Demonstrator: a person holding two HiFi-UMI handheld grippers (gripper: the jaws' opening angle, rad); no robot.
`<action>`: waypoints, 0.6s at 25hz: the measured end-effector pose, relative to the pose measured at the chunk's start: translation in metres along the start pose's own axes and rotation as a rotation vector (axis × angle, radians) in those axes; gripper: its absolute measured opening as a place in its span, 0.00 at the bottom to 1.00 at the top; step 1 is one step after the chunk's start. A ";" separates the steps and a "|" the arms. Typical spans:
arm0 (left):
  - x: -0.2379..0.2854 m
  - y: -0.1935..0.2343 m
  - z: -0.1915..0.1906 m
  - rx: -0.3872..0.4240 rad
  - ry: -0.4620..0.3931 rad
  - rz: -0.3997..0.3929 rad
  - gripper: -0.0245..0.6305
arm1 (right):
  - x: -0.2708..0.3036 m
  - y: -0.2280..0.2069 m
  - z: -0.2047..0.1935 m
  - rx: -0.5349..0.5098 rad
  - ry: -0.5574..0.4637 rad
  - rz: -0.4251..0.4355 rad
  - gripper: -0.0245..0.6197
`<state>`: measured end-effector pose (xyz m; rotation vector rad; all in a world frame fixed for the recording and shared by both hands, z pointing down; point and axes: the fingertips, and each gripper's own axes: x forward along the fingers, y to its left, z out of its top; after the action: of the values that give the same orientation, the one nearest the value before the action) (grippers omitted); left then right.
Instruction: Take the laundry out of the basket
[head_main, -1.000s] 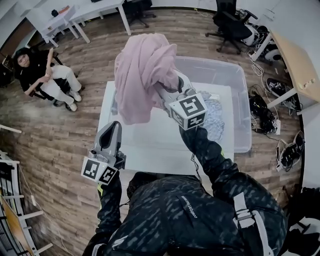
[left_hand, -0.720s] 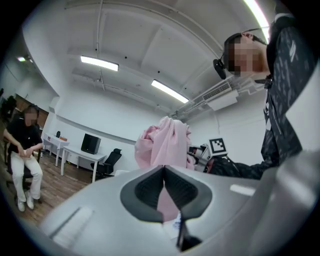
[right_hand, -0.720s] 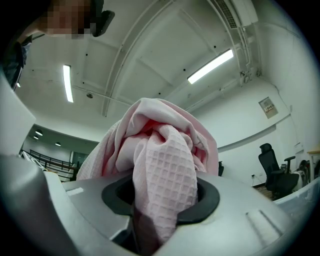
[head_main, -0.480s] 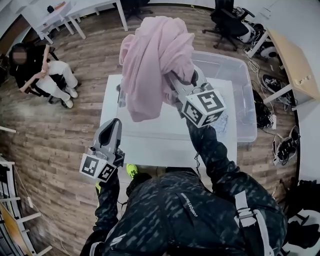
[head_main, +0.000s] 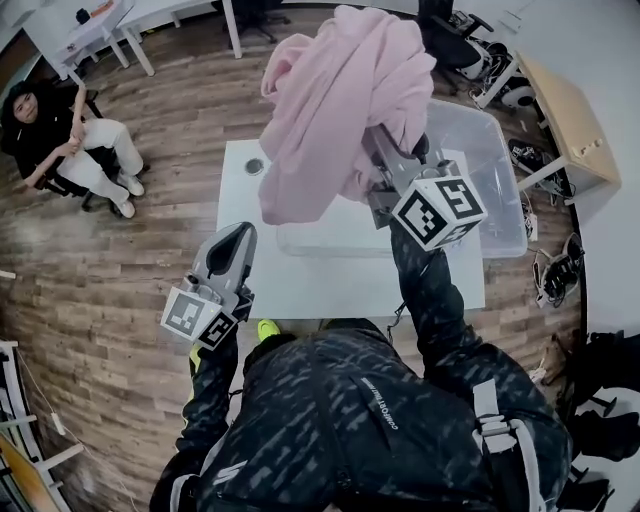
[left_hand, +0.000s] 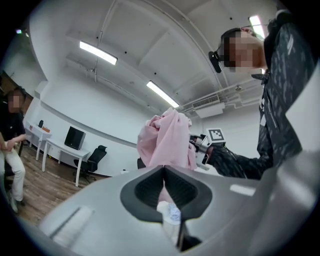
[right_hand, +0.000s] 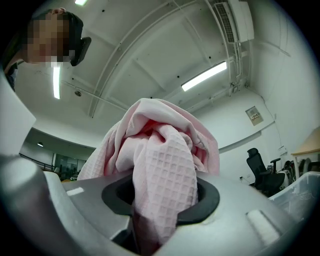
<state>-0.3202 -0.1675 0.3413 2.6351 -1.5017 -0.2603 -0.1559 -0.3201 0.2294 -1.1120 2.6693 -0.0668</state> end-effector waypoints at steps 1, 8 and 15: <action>-0.005 0.006 0.003 0.001 -0.001 -0.012 0.05 | 0.003 0.010 0.003 -0.002 -0.009 -0.004 0.31; -0.047 0.043 0.014 -0.009 0.011 -0.079 0.05 | 0.023 0.078 0.007 0.004 -0.047 -0.014 0.31; -0.081 0.062 0.015 -0.020 0.014 -0.108 0.05 | 0.036 0.133 -0.011 0.033 -0.039 0.002 0.31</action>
<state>-0.4162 -0.1296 0.3451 2.7001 -1.3477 -0.2638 -0.2754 -0.2518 0.2146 -1.0895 2.6255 -0.0882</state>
